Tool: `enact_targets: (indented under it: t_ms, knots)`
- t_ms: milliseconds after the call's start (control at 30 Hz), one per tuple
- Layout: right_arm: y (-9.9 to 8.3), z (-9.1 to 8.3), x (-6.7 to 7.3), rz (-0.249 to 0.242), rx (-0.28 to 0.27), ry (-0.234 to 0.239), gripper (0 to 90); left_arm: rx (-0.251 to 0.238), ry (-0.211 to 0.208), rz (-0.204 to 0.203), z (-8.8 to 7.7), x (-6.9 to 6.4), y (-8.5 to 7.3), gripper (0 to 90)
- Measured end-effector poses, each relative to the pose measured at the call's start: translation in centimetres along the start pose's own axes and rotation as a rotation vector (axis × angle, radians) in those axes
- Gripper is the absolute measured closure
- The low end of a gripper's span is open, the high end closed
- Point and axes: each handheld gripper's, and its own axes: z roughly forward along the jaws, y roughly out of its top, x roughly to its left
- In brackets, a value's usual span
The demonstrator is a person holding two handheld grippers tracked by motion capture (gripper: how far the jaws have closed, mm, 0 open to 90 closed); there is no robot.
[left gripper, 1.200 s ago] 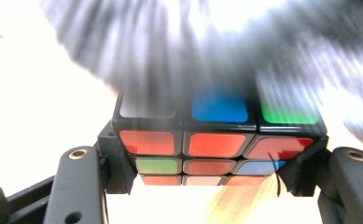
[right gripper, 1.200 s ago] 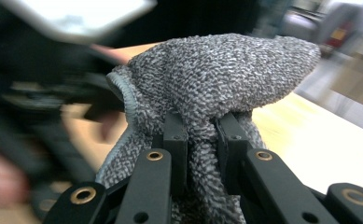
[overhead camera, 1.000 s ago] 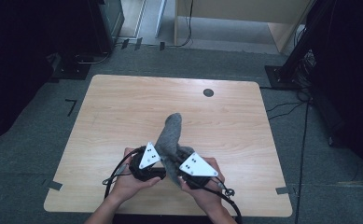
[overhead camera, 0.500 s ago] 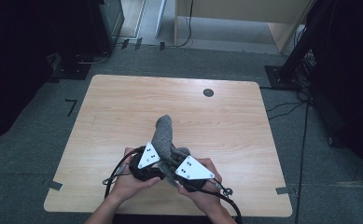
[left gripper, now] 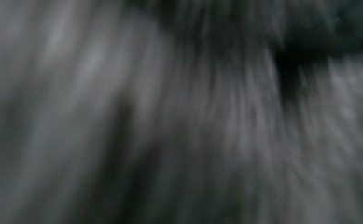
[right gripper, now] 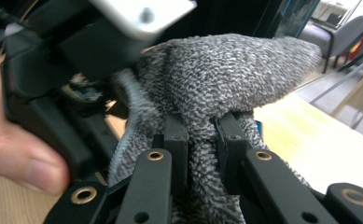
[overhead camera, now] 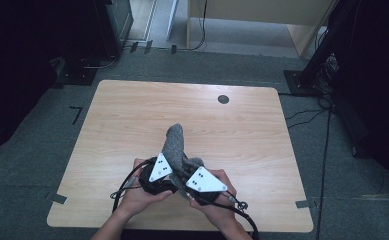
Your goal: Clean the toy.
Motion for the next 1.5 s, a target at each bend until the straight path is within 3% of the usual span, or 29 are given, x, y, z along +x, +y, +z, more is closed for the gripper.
enact_targets:
  t_ms: [67, 133, 200, 267, 333, 433, 533, 600, 700, 733, 867, 967, 1067, 1167, 1200, 1233, 1300, 1400, 1500]
  knots:
    - [-0.1, -0.4, -1.3, 0.043, -0.004, -0.057, 79.1, -0.001, 0.004, -0.002, -0.2, 0.2, 0.1, 34.6]
    - [-0.3, -0.8, -1.9, 0.083, -0.001, -0.069, 79.2, -0.004, 0.004, -0.019, -0.2, 0.4, 0.0, 34.6]
    - [-0.2, -0.8, -1.2, 0.047, -0.011, -0.055, 79.1, 0.003, 0.006, -0.028, -0.1, 0.4, 0.0, 34.6]
    - [-0.1, -0.4, 0.1, -0.005, -0.006, -0.014, 79.2, 0.012, 0.003, -0.007, 0.1, 0.0, 0.0, 34.6]
    - [0.1, 0.1, 0.8, -0.027, 0.008, -0.015, 79.3, 0.009, -0.004, 0.014, 0.2, -0.5, 0.0, 34.6]
    - [0.1, 0.0, -0.4, 0.018, -0.008, -0.040, 79.3, -0.005, -0.012, 0.035, 0.1, -0.8, 0.2, 34.6]
    - [-0.3, -0.6, -1.8, 0.075, -0.003, -0.089, 79.4, -0.007, -0.011, 0.022, -0.1, -0.5, 0.2, 34.6]
    - [-0.4, -0.8, -1.8, 0.080, -0.012, -0.078, 79.4, -0.005, 0.005, 0.004, -0.2, 0.0, 0.2, 34.6]
    - [-0.3, -0.7, -0.7, 0.024, -0.021, -0.058, 79.6, 0.000, 0.021, -0.029, -0.4, 0.6, 0.1, 34.6]
    - [-0.3, -0.6, -0.2, 0.014, -0.022, -0.029, 79.6, 0.001, 0.020, -0.030, -0.3, 0.6, 0.0, 34.6]
    - [-0.1, -0.1, 0.7, -0.007, -0.015, 0.006, 79.6, -0.002, -0.029, 0.017, 0.0, -0.3, 0.0, 34.6]
    - [0.0, -0.2, 0.1, 0.007, -0.022, -0.025, 79.6, -0.017, -0.044, 0.039, -0.1, -0.6, 0.2, 34.6]
    - [0.0, -0.5, -1.4, 0.048, -0.015, -0.086, 79.5, -0.028, -0.049, 0.017, -0.4, 0.0, 0.1, 34.6]
    - [-0.1, -1.6, -3.2, 0.157, -0.052, -0.070, 79.0, -0.149, -0.120, -0.036, -1.0, 1.0, -0.5, 34.6]
    - [0.0, -1.9, -3.7, 0.176, -0.072, -0.056, 78.8, -0.234, -0.174, -0.047, -1.3, 1.4, -0.9, 34.6]
    - [0.1, -2.4, -4.3, 0.217, -0.110, -0.030, 78.7, -0.281, -0.198, -0.050, -1.4, 1.6, -1.1, 34.5]
    - [0.4, -3.1, -4.8, 0.270, -0.162, -0.008, 78.6, -0.380, -0.193, -0.022, -1.4, 1.7, -1.6, 34.5]
    - [0.9, -3.5, -4.6, 0.299, -0.214, 0.046, 78.5, -0.409, -0.167, 0.033, -0.9, 1.3, -1.9, 34.4]
    - [1.2, -3.0, -3.6, 0.306, -0.207, 0.096, 78.4, -0.431, -0.174, 0.069, -0.7, 0.5, -1.8, 34.4]
